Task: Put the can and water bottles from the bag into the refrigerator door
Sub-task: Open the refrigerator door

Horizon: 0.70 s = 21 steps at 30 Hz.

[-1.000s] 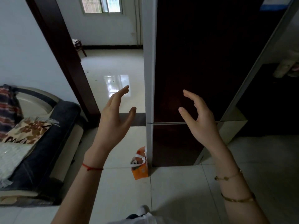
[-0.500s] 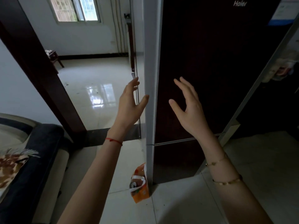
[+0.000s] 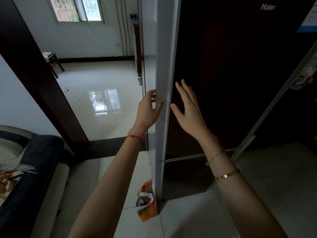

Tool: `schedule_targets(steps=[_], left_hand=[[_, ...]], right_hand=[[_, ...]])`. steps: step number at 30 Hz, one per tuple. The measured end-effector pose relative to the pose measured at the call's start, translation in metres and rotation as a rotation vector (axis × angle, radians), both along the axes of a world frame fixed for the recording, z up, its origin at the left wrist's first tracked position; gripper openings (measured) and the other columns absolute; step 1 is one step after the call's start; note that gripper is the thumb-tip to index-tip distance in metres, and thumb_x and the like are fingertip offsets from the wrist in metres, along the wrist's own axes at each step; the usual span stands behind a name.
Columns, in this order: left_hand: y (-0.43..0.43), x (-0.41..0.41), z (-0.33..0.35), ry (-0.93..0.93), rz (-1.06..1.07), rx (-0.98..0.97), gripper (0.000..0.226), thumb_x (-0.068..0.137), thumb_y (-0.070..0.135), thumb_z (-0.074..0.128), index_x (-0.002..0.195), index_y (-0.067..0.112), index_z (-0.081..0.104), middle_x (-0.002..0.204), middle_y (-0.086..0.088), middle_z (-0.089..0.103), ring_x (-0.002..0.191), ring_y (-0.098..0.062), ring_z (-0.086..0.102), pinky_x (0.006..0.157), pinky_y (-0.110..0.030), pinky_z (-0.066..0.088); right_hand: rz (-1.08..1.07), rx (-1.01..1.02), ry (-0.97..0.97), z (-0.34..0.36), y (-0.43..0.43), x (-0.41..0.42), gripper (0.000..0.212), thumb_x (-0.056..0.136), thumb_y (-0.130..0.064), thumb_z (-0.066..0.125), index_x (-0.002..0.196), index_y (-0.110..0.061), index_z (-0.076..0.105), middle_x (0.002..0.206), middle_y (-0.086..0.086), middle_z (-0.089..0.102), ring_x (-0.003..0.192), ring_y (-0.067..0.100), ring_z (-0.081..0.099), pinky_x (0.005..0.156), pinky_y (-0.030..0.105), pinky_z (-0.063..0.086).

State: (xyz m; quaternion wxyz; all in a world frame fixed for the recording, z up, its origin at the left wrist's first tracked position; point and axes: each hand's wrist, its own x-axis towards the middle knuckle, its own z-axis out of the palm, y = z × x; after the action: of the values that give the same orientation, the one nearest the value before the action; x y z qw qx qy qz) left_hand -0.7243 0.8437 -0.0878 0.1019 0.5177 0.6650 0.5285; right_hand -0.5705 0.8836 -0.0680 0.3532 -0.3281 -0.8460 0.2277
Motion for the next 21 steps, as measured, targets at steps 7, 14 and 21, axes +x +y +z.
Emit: schedule_targets(steps=[7, 14, 21], left_hand=[[0.004, -0.002, 0.003, -0.015, 0.061, -0.001, 0.028, 0.098, 0.016, 0.057, 0.122, 0.003, 0.056, 0.119, -0.012, 0.069, 0.103, -0.024, 0.068, 0.083, -0.020, 0.051], [0.002, -0.001, 0.006, -0.021, 0.057, -0.032, 0.028, 0.100, 0.017, 0.053, 0.125, 0.002, 0.054, 0.120, -0.016, 0.068, 0.107, -0.026, 0.067, 0.083, -0.022, 0.050], [-0.024, 0.015, -0.004, 0.031, 0.066, 0.035, 0.020, 0.102, 0.016, 0.050, 0.115, 0.002, 0.057, 0.107, -0.015, 0.071, 0.093, -0.021, 0.067, 0.065, 0.004, 0.040]], right_hand=[[0.004, -0.009, 0.025, -0.008, 0.003, -0.006, 0.065, 0.099, -0.024, 0.049, 0.154, -0.026, 0.015, 0.164, -0.007, 0.001, 0.152, 0.019, -0.002, 0.122, 0.041, 0.010], [0.018, -0.035, 0.022, -0.009, 0.001, -0.005, 0.066, 0.099, -0.025, 0.049, 0.155, -0.025, 0.015, 0.164, -0.007, -0.001, 0.152, 0.019, -0.002, 0.123, 0.048, 0.013], [-0.011, 0.025, 0.057, -0.025, -0.024, 0.015, 0.067, 0.098, -0.024, 0.051, 0.155, -0.025, 0.015, 0.164, -0.008, -0.004, 0.152, 0.017, -0.004, 0.122, 0.039, 0.008]])
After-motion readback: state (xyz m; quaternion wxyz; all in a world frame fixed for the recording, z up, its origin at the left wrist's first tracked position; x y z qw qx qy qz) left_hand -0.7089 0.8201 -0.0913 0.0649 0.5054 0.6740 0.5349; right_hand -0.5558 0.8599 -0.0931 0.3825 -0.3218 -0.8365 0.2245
